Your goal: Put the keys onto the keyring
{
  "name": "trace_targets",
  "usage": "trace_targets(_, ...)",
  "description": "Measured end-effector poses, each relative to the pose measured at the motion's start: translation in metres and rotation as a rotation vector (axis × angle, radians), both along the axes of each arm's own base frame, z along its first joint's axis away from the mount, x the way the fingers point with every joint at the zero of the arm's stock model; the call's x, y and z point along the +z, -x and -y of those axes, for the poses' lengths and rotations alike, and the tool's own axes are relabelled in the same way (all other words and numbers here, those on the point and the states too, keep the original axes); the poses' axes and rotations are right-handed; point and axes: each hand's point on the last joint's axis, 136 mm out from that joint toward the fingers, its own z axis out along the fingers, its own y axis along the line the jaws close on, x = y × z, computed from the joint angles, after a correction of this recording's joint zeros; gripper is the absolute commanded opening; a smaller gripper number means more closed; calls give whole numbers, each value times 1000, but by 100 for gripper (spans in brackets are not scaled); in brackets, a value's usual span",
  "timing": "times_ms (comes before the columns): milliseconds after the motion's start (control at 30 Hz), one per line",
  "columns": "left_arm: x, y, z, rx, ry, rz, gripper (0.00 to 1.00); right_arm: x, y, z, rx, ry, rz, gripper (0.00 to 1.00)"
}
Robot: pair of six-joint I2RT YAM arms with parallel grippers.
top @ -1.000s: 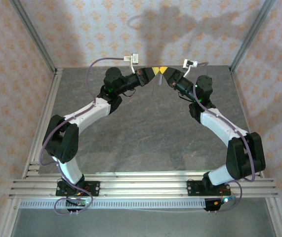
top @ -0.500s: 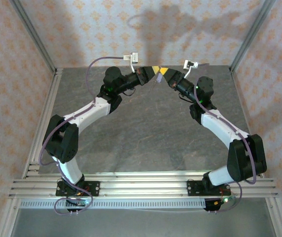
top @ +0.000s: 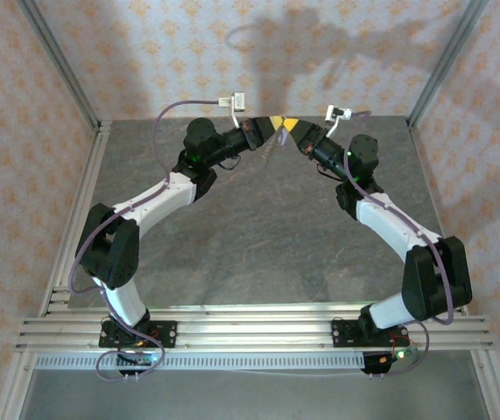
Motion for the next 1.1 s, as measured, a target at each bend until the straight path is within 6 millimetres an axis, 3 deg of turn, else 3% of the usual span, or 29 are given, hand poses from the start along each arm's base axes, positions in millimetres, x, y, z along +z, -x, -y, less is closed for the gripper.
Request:
trace_targets(133,-1,-2,-1,10,-3,-4,0,-1,-2,0,1,-5,-1,0)
trace_targets(367,-6,-7,-1,30,-36,-21,22,-4,-3,-1,1,0,-6,0)
trace_targets(600,-10,-17,-16,65,-59,-38,29,-16,-4,-5,16,47,-40,0)
trace_targets(867,14,-33,-57,140,-75,-6,32,-21,-5,-9,50,93,-52,0)
trace_targets(1100,28,-24,-53,62,-138,20,33,-28,-7,-12,93,128,-66,0)
